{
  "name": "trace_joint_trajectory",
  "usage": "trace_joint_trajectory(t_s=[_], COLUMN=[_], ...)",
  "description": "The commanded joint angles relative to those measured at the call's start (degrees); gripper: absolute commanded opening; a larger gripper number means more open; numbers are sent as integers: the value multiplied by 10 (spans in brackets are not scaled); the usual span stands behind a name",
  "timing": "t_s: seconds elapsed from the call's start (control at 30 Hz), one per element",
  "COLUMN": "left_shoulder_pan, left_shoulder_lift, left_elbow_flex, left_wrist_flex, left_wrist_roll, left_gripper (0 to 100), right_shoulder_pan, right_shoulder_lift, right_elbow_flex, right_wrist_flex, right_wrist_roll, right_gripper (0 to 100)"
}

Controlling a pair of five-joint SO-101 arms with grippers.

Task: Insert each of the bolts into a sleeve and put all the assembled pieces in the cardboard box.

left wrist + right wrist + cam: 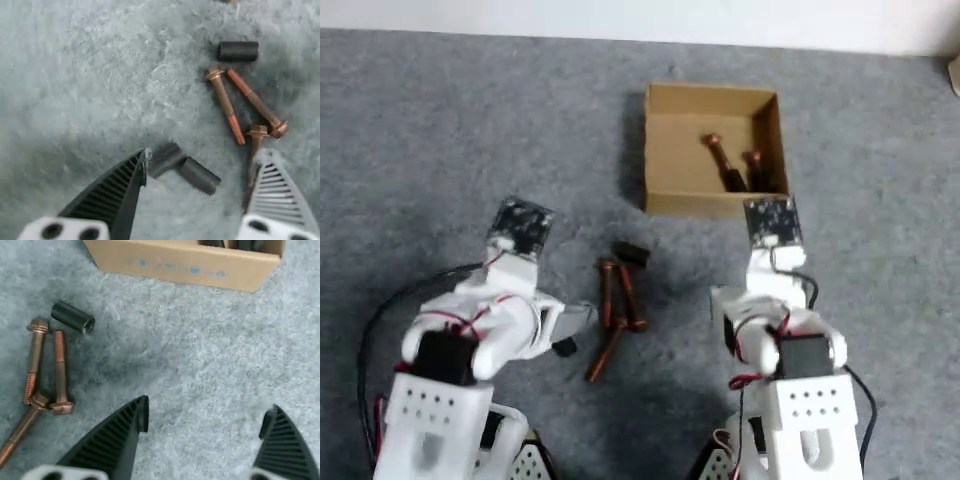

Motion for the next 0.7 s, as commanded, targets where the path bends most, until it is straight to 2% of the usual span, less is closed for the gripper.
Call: trace_joint_trajectory(t_s=[0.0,0.03,0.17,0.33,0.43,0.67], left_shoulder_pan=[-12,-22,-73,-101,-103,-104], left_shoulder_lift=[47,54,84,161,212,234], left_elbow_flex=[-68,-75,-84,-86,-87,-102], left_wrist_flex=[22,32,58,86,83,84], left_wrist_roll=[-130,-157,-187,-295,-336,-336], left_gripper=[287,264,229,317,311,277], right_shoulder_pan=[-4,-1,0,-1,-1,-4], right_shoulder_lift=[-80,-105,-188,-209,-213,-209], right_elbow_flex=[33,42,78,127,134,136], right_wrist_flex=[-22,-22,-35,-49,-50,-51], right_wrist_roll=[-4,-4,-4,17,15,16], right_gripper=[332,332,332,332,332,332])
